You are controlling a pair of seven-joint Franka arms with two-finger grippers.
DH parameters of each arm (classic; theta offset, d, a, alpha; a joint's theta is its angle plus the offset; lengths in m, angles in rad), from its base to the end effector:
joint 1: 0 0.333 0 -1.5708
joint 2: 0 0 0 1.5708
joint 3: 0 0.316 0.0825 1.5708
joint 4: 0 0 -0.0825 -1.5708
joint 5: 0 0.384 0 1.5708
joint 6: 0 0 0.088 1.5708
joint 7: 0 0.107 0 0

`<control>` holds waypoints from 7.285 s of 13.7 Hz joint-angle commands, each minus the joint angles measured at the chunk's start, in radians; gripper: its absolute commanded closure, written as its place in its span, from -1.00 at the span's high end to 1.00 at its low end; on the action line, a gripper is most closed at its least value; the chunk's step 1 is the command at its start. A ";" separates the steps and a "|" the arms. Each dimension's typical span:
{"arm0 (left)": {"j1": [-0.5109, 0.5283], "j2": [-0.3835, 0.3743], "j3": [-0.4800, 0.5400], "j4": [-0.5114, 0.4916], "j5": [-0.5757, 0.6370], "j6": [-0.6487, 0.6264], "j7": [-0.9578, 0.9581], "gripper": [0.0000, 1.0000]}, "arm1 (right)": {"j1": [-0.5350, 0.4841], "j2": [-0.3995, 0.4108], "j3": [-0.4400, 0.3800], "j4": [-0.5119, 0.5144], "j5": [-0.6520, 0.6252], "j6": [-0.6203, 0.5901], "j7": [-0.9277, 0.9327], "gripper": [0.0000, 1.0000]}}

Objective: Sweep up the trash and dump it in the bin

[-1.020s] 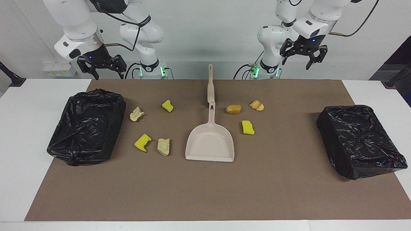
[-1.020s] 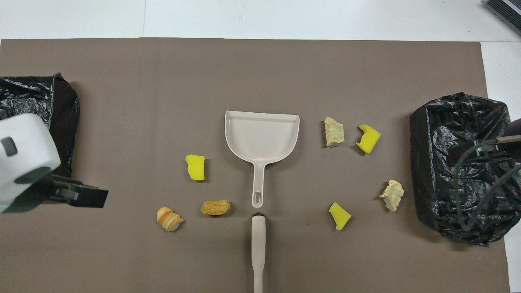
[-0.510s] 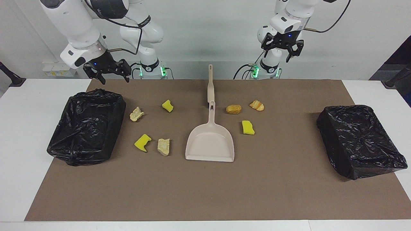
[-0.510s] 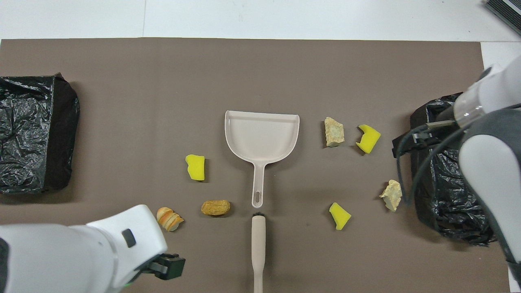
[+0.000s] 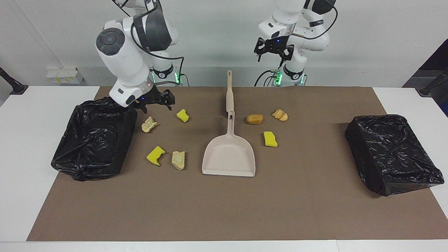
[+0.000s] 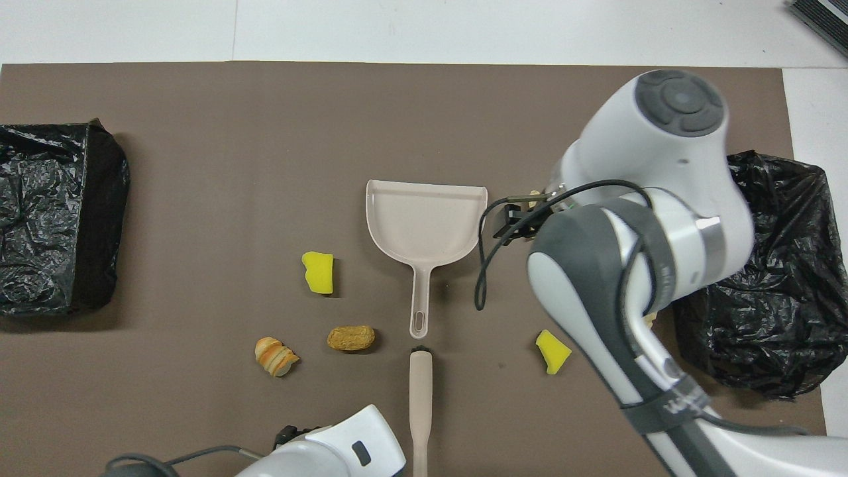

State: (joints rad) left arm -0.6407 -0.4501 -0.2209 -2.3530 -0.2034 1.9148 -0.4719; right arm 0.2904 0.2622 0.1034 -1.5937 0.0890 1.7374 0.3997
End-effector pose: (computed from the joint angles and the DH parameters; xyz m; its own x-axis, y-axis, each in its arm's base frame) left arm 0.2566 -0.3314 0.4955 0.9539 -0.2971 -0.0416 -0.2928 -0.9522 0.0866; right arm 0.5791 0.2429 0.4727 0.9881 -0.0231 -0.1522 -0.0321 -0.9978 -0.0573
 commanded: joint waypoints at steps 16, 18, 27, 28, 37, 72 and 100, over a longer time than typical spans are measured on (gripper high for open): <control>-0.257 0.321 0.002 -0.112 -0.010 0.368 -0.245 -0.43 | 0.266 0.100 -0.002 -0.172 0.014 0.189 0.416 0.52; -0.251 0.321 0.005 -0.103 -0.002 0.327 -0.228 -1.00 | 0.274 0.104 -0.002 -0.157 0.014 0.174 0.416 0.44; 0.093 0.218 0.011 -0.043 0.038 0.064 -0.042 -1.00 | 0.250 0.069 -0.007 -0.135 -0.020 0.168 0.170 -1.00; 0.126 0.208 0.011 -0.042 0.039 0.063 -0.015 -1.00 | 0.219 0.040 -0.007 -0.141 -0.023 0.160 0.090 -1.00; 0.443 0.182 0.008 -0.009 0.093 -0.025 0.174 -1.00 | 0.024 -0.041 -0.005 -0.155 -0.192 0.001 -0.948 -1.00; 0.082 0.424 -0.012 0.105 -0.103 0.293 -0.237 -1.00 | 0.187 -0.181 -0.001 -0.548 -0.430 0.298 -1.377 -1.00; 0.027 0.398 -0.018 0.030 -0.099 0.328 -0.323 -1.00 | 0.176 -0.172 -0.001 -0.538 -0.425 0.301 -1.374 -1.00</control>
State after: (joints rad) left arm -0.5803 -0.0961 -0.2474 -2.3911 -0.2915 2.2377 -0.8200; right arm 0.4778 0.0812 0.0978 -2.1348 -0.3213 2.0240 -0.9402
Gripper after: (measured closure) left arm 0.740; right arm 0.674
